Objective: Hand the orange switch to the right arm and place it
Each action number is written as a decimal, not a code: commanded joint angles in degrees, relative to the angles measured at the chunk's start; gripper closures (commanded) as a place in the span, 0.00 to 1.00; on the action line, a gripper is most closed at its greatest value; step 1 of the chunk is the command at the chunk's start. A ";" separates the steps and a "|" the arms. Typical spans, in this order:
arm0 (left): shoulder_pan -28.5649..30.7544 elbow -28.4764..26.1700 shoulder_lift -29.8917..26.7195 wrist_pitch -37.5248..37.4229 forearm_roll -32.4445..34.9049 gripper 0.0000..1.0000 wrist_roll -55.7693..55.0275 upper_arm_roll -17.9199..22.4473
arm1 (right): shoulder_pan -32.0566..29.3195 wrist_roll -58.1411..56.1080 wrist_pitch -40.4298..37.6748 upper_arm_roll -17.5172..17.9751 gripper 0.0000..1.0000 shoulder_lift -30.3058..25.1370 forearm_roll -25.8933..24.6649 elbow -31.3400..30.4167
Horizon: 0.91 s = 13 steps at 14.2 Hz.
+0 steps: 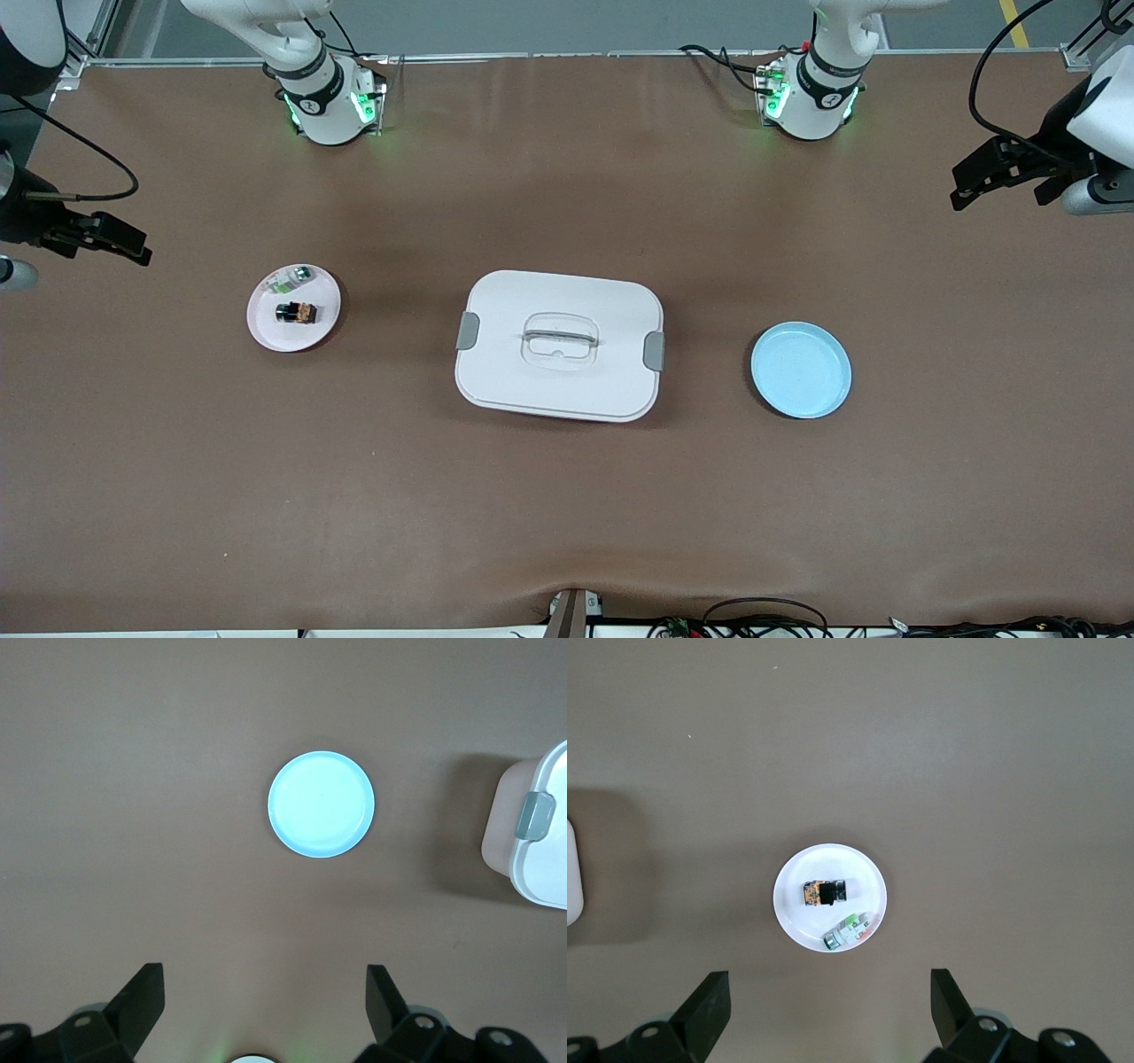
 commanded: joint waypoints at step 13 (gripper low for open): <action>0.20 1.76 0.61 -0.61 -0.04 0.00 -1.72 -0.27 | -2.69 -2.65 -3.54 0.07 0.00 -3.11 2.66 0.59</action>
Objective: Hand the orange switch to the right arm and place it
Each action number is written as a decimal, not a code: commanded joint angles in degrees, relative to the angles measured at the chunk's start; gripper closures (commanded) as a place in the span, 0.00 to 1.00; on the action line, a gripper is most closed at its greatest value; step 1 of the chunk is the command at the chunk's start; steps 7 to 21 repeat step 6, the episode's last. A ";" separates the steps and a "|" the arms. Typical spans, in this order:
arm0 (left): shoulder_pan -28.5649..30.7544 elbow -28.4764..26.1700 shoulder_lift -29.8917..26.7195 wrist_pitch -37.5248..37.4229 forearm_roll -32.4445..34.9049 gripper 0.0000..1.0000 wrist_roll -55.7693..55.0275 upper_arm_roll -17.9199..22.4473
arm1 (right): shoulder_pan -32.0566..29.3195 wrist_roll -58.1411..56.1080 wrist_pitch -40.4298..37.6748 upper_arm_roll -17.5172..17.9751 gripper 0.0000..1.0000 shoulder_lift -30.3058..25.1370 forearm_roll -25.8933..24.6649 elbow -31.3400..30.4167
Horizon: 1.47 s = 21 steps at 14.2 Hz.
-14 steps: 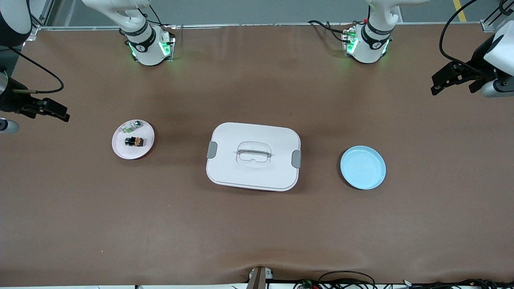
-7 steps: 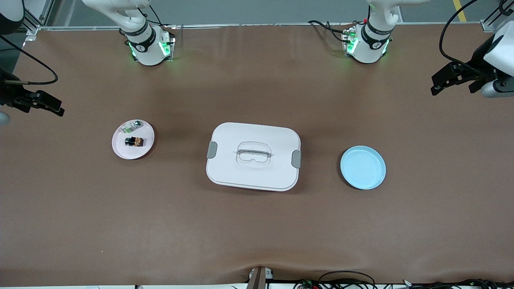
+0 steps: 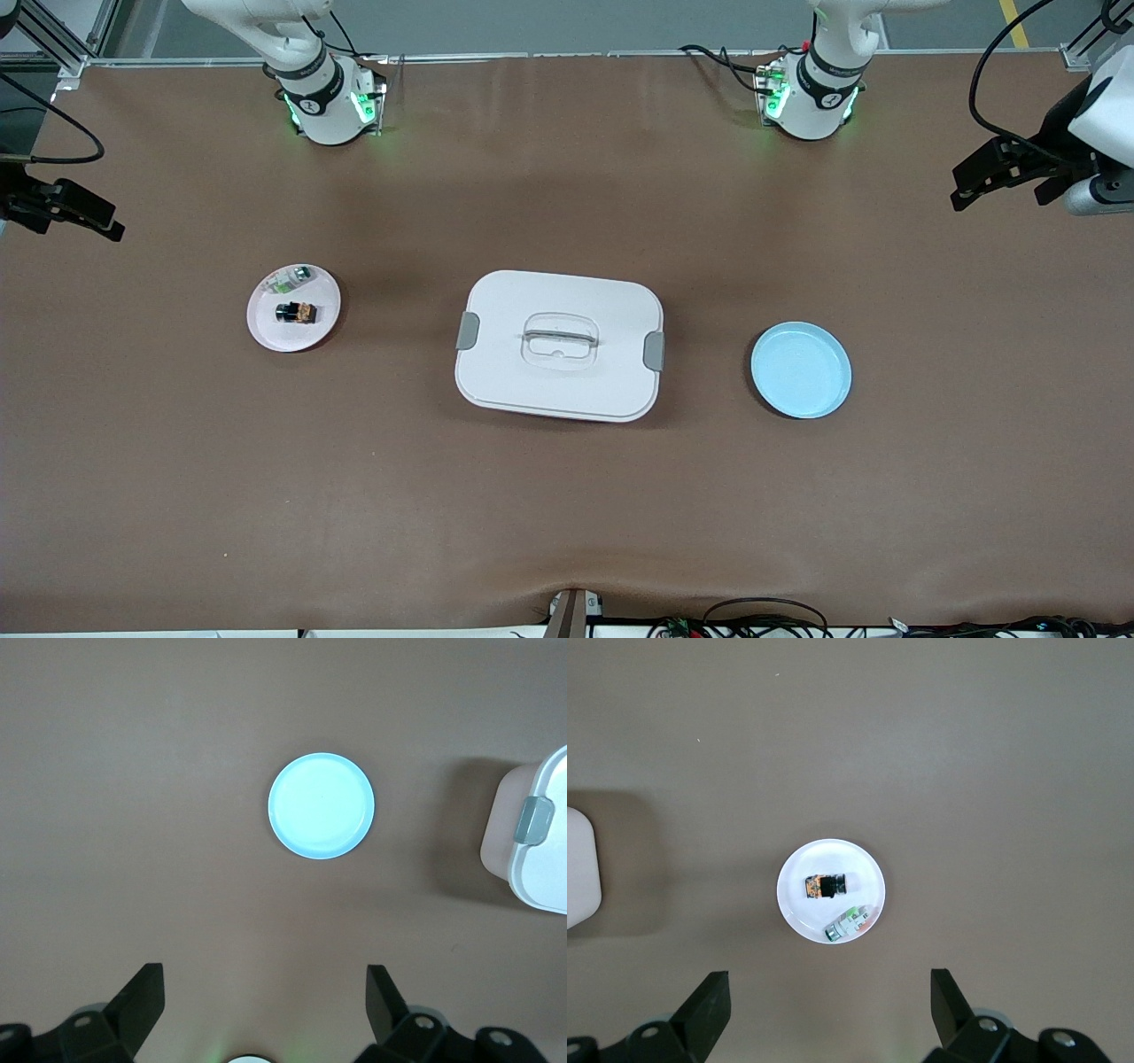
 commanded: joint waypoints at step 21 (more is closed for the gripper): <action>0.48 1.46 0.55 -0.61 0.05 0.00 -0.38 -0.17 | -0.68 -1.06 -1.36 0.61 0.00 0.11 1.18 1.56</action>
